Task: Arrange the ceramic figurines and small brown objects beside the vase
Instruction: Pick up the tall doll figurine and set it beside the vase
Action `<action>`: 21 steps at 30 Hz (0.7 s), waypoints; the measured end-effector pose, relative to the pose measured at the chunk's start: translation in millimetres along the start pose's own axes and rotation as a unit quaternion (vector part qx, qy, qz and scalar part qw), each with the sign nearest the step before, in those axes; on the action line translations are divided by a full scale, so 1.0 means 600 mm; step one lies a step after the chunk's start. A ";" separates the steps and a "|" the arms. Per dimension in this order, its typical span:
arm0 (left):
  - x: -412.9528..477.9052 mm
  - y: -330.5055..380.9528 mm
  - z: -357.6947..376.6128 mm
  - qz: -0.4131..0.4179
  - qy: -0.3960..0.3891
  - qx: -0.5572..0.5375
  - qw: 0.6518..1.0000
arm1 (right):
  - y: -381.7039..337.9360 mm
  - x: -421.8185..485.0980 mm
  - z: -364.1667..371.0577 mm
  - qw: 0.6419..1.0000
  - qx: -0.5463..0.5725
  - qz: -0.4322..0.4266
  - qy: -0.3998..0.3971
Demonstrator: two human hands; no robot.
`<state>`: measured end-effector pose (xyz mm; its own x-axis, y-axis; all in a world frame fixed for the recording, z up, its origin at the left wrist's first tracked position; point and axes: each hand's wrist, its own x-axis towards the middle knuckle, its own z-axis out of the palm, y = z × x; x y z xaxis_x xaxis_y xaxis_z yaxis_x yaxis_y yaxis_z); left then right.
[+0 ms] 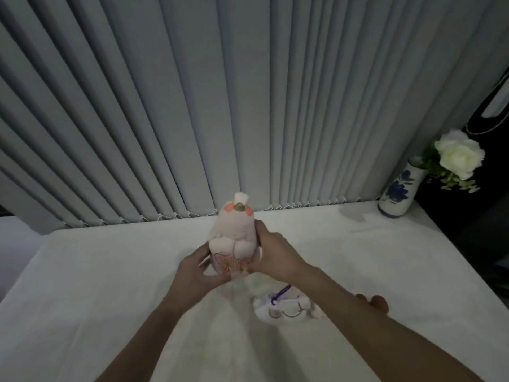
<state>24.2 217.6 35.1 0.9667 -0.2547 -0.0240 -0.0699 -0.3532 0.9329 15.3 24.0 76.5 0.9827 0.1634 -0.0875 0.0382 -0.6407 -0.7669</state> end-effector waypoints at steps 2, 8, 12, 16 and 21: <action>0.040 0.031 0.025 0.020 -0.014 0.002 1.000 | 0.012 0.006 -0.047 1.000 0.008 0.003 0.022; 0.162 0.107 0.135 0.060 -0.077 -0.007 0.995 | 0.079 0.017 -0.186 0.995 0.018 0.045 0.085; 0.235 0.130 0.224 0.068 -0.121 -0.024 0.990 | 0.148 0.026 -0.257 0.990 0.002 0.076 0.119; 0.292 0.128 0.316 0.049 -0.168 -0.036 0.984 | 0.228 0.033 -0.297 0.982 -0.021 0.120 0.146; 0.344 0.106 0.417 0.032 -0.206 -0.059 0.976 | 0.327 0.039 -0.319 0.973 -0.013 0.162 0.165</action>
<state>157.5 -82.7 -0.6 0.7785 -0.6221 -0.0836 -0.0750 -0.2245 0.9716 80.7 -241.6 45.8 0.9484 -0.2973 -0.1101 -0.2830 -0.6375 -0.7166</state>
